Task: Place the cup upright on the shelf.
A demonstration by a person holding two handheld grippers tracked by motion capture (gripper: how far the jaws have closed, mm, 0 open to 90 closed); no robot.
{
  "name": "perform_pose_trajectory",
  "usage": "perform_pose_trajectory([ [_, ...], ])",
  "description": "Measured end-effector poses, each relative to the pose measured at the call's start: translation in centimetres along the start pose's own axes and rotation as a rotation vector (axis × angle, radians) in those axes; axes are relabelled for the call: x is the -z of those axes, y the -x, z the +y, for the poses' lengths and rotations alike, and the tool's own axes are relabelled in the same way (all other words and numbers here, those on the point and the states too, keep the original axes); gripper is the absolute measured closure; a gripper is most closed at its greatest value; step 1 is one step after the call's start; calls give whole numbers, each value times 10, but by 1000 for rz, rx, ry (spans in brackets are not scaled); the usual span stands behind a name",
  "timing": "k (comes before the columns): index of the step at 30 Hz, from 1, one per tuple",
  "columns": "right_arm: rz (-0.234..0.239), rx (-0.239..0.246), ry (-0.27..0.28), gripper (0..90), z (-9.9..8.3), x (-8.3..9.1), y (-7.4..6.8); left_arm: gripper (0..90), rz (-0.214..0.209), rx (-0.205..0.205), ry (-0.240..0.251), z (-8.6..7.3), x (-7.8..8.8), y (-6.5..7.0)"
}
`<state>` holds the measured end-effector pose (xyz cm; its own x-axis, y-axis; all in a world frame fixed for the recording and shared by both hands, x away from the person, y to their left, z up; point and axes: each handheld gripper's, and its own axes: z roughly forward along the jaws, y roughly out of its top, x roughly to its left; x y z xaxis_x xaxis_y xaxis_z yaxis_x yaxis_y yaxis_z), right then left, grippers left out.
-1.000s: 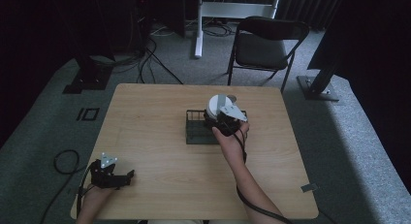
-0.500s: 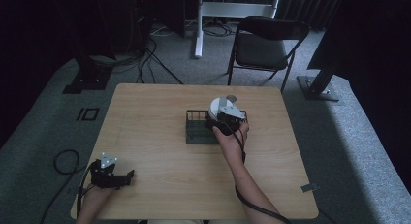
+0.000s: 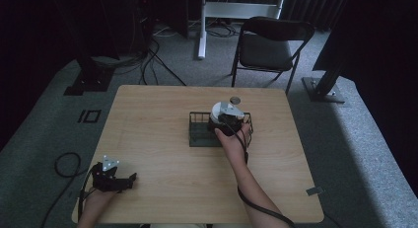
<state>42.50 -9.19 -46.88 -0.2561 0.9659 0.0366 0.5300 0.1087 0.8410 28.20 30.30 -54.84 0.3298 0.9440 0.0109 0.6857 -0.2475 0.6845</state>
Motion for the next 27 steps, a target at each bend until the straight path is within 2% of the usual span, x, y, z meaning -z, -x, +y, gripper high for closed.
perform_pose_trajectory([
  [9,20,36,-57,181,-2,-5,-3,2,0,0,0,0,0,0],
  [21,46,39,-66,179,-1,-5,0,2,0,0,0,0,0,0],
  [27,59,71,-49,178,-3,-5,1,2,0,0,0,0,0,0],
])
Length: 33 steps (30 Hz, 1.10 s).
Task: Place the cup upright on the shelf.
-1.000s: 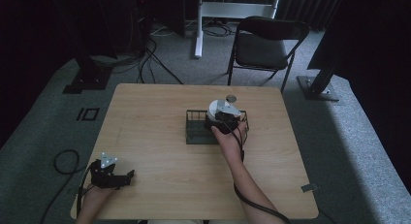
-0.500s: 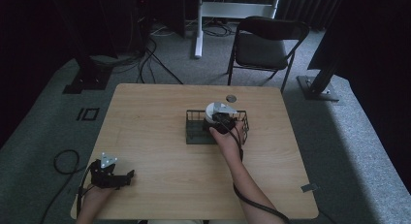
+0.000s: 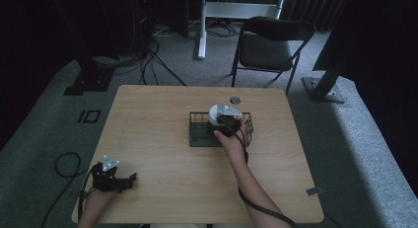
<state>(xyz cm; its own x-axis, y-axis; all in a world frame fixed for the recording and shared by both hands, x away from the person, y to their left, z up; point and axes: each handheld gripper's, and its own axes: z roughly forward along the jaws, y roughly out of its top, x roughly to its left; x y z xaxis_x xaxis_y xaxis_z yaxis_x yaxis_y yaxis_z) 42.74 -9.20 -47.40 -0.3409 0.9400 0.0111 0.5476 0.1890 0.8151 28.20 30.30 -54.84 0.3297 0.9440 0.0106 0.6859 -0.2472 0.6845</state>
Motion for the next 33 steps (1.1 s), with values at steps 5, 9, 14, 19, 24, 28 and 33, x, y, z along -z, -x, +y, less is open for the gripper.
perform_pose_trajectory([
  [5,6,9,20,178,-2,2,1,2,0,0,0,0,0,0],
  [9,17,3,39,169,-3,4,2,2,0,0,0,0,0,0],
  [14,40,12,51,128,-5,7,3,2,0,0,0,0,0,0],
  [19,58,4,61,119,-7,11,5,2,0,0,0,0,0,0],
  [24,67,16,65,119,-8,15,6,2,0,0,0,0,0,0],
  [28,77,19,67,119,-10,18,7,2,0,0,0,0,0,0],
  [33,86,25,73,119,-11,22,8,2,0,0,0,0,0,0],
])
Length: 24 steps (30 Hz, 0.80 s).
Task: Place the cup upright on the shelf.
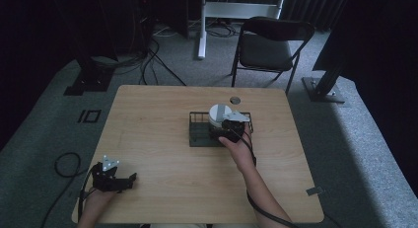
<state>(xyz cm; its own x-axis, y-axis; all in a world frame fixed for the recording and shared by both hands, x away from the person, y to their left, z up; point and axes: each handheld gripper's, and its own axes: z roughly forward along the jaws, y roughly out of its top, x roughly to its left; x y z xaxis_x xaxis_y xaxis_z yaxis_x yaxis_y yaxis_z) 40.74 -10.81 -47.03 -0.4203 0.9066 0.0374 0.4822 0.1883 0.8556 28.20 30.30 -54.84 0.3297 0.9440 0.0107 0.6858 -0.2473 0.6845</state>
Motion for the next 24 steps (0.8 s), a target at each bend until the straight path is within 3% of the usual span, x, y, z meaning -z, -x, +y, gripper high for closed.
perform_pose_trajectory([
  [9,-4,30,8,119,-1,8,1,2,0,0,0,0,0,0],
  [24,20,35,33,120,-4,26,3,1,0,0,0,0,0,0],
])
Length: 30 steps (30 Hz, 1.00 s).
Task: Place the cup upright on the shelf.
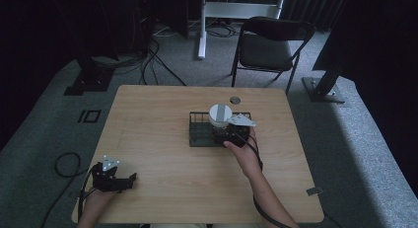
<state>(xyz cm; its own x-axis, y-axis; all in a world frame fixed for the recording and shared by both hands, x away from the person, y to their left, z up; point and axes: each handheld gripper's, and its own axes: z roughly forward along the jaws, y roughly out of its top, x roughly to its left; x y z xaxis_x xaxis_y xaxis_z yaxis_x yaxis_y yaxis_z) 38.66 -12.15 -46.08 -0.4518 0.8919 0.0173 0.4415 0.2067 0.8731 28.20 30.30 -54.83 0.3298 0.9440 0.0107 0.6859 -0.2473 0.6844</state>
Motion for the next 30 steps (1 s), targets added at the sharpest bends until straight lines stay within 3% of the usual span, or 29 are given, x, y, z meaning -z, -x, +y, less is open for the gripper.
perform_pose_trajectory([
  [19,10,-1,59,120,-15,45,11,2,0,0,0,0,0,0],
  [30,-18,-1,35,120,-28,55,30,2,0,0,0,0,0,0],
])
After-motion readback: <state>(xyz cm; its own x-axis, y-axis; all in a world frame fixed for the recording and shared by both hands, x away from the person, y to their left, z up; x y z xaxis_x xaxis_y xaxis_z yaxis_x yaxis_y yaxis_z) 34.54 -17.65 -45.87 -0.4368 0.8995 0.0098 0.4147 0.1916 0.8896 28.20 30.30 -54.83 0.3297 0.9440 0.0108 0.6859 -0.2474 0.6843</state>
